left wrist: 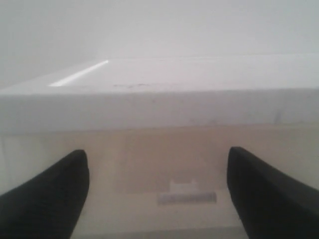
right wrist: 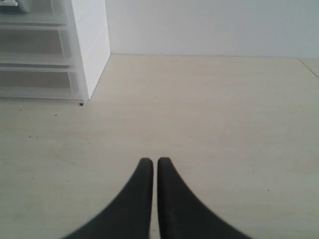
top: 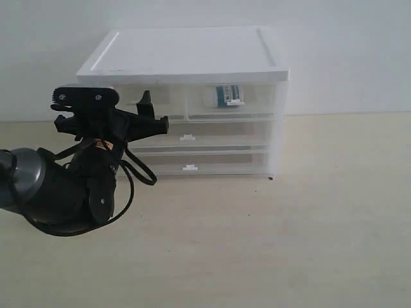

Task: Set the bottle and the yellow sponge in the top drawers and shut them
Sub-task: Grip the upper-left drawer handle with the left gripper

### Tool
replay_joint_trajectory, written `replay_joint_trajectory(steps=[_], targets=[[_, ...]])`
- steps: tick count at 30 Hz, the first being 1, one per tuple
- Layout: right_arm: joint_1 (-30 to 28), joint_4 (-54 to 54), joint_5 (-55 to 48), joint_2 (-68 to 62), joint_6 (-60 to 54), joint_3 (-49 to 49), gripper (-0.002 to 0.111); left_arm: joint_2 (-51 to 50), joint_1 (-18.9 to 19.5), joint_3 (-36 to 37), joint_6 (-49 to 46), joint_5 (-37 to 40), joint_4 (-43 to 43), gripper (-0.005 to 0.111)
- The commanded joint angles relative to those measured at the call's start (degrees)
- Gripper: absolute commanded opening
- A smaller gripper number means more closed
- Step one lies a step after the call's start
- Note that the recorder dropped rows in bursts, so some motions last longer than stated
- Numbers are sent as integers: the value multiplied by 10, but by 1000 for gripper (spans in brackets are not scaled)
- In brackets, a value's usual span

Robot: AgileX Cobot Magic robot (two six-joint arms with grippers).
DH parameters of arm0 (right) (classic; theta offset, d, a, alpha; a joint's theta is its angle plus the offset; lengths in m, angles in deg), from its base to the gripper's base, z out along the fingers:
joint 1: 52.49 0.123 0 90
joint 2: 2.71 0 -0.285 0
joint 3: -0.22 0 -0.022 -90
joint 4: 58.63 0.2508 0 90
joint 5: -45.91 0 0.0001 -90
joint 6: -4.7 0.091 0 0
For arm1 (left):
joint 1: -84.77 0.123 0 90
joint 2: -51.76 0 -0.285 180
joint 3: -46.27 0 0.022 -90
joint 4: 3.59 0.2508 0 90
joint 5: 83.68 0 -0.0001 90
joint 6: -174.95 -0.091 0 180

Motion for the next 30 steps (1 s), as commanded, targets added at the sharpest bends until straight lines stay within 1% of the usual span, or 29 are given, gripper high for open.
replay_joint_trajectory(steps=[1,3,4,5,6,7,10,14,21,23,24,26,28,29,30], targets=[[-1,1,2,3,-1,-3,1,1,10,-21,-2,8,14,70],[-1,1,2,3,-1,-3,1,1,10,-21,-2,29,11,59],[-1,1,2,3,-1,-3,1,1,10,-18,-2,35,11,43],[-1,1,2,3,-1,-3,1,1,10,-16,-2,35,12,33],[-1,1,2,3,-1,-3,1,1,8,-8,-2,32,12,12],[-1,1,2,3,-1,-3,1,1,7,-4,-2,28,12,4],[-1,1,2,3,-1,-3,1,2,0,22,-6,-8,2,4],[-1,1,2,3,-1,-3,1,6,-8,54,-5,-10,2,4],[-1,1,2,3,-1,-3,1,42,-38,93,-3,-10,1,4],[-1,1,2,3,-1,-3,1,48,-40,94,-3,-10,4,10],[-1,1,2,3,-1,-3,1,48,-40,94,-3,-10,10,18],[-1,1,2,3,-1,-3,1,48,-40,94,-3,-10,18,39],[-1,1,3,3,-1,-3,1,48,-40,94,-3,-10,20,70],[-1,1,3,3,-1,-3,1,48,-40,92,-3,-10,20,82],[-1,1,3,3,-1,-3,1,48,-40,90,-3,-10,20,89]])
